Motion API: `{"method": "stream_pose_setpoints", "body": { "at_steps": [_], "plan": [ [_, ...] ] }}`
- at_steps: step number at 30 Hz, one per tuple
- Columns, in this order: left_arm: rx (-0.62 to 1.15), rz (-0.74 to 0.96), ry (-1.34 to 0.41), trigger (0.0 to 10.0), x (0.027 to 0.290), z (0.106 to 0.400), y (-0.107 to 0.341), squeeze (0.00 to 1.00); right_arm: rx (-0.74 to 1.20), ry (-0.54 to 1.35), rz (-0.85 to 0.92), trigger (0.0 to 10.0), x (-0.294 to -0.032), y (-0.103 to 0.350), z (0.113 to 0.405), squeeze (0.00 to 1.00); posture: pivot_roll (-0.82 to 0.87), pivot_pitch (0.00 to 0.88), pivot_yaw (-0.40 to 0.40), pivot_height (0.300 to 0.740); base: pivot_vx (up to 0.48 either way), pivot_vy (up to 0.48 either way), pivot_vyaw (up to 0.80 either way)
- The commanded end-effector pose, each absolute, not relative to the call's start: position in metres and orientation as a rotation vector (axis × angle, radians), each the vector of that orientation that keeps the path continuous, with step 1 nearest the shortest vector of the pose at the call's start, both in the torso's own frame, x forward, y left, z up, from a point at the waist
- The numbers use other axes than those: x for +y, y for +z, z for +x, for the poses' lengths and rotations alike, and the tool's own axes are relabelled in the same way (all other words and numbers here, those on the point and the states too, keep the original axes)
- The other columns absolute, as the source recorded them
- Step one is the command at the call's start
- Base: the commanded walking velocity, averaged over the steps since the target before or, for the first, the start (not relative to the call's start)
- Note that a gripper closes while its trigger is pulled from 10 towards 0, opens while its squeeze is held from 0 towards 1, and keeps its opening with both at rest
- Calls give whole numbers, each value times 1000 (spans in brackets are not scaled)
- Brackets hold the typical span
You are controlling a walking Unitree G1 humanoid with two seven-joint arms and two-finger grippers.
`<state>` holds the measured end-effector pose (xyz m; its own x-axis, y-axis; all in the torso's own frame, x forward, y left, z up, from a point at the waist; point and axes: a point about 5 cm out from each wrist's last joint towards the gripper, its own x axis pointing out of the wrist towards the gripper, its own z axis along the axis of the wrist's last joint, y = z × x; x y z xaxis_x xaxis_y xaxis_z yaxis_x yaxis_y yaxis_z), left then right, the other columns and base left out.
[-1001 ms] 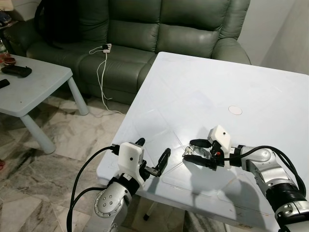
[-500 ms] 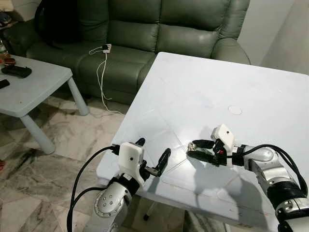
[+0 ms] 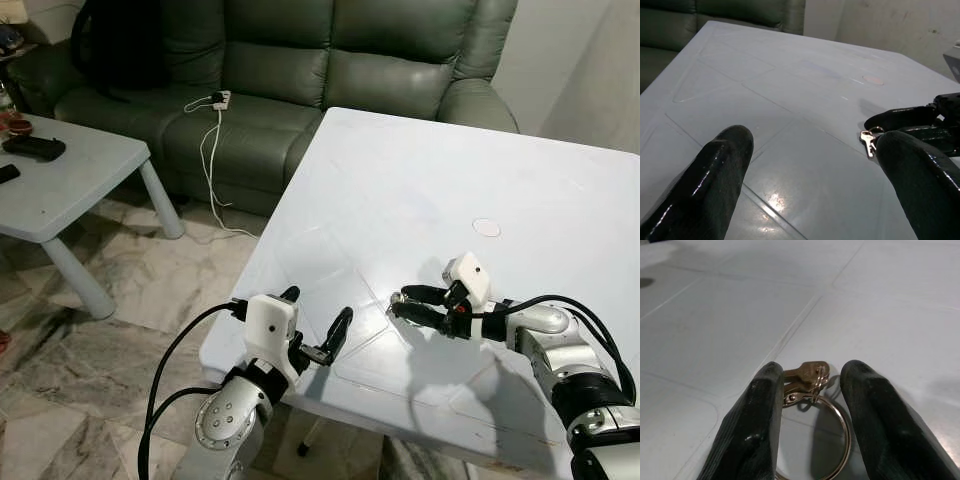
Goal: Hang keys on a hook
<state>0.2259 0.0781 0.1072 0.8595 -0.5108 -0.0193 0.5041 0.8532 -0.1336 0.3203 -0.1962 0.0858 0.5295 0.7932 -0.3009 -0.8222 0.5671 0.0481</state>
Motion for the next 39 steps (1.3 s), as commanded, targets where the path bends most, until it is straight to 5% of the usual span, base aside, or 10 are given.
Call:
{"method": "stream_pose_setpoints", "body": {
  "at_steps": [1, 5, 6, 10, 18, 19, 21, 23, 25, 39],
  "plan": [
    [40, -123, -532, 10000, 77, 227, 113, 0, 270, 967, -98, 10000, -197, 93, 324, 0, 31, 64, -65, 740, 0, 0, 0],
    [40, -123, -532, 10000, 77, 227, 113, 0, 271, 963, -102, 8745, -197, 93, 325, 0, 32, 63, -65, 740, 0, 0, 0],
    [41, -122, -531, 10000, 77, 227, 113, 0, 265, 956, -98, 2863, -197, 93, 325, 0, 32, 63, -65, 740, 0, 0, 0],
    [41, -125, -529, 10000, 78, 227, 113, 0, 254, 969, -87, 0, -197, 94, 325, 0, 34, 61, -64, 740, 0, 0, 0],
    [39, -130, -528, 10000, 78, 228, 114, 0, 261, 953, -103, 0, -197, 94, 326, 0, 35, 57, -65, 740, 0, 0, 0],
    [39, -129, -528, 10000, 78, 228, 114, 0, 262, 961, -110, 1608, -197, 94, 326, 0, 35, 57, -65, 740, 0, 0, 0],
    [39, -128, -528, 10000, 78, 228, 114, 0, 265, 966, -115, 2078, -197, 93, 325, 0, 35, 56, -66, 740, 0, 0, 0],
    [38, -130, -527, 10000, 78, 228, 114, 0, 275, 966, -129, 9098, -197, 92, 325, 0, 34, 54, -66, 740, 0, 0, 0],
    [37, -131, -527, 10000, 78, 229, 114, 0, 281, 971, -144, 10000, -197, 91, 325, 0, 34, 52, -66, 740, 0, 0, 0],
    [40, -138, -526, 10000, 78, 228, 114, 0, 292, 982, -155, 10000, -197, 89, 323, 0, 32, 55, -66, 740, 0, 0, 0]
  ]
}}
